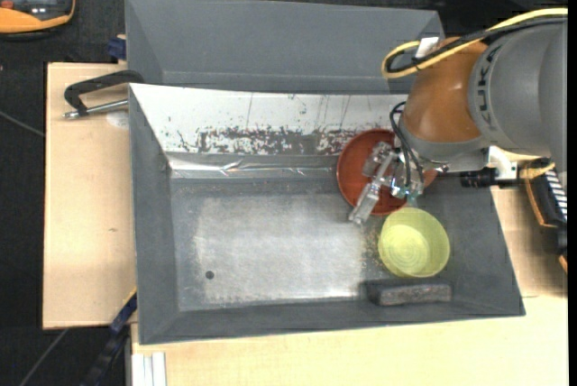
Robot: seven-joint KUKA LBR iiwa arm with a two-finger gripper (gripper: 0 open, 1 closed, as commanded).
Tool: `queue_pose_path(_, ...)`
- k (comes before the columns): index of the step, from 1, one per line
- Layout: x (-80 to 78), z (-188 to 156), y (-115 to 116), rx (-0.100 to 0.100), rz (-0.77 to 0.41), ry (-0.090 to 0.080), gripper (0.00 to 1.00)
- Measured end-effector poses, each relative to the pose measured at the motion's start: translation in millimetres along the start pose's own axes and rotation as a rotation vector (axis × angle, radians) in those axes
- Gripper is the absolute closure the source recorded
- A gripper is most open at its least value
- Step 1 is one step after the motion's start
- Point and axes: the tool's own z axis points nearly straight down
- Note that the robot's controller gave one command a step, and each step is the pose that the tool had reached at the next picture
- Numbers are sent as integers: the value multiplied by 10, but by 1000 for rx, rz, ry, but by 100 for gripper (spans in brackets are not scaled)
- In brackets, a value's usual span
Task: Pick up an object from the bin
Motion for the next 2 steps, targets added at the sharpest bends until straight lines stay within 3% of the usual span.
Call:
queue_pose_path(1,-105,-66,-148,-2,-47,-1,0)
queue_pose_path(2,-82,-509,-40,-5,-66,-8,0)
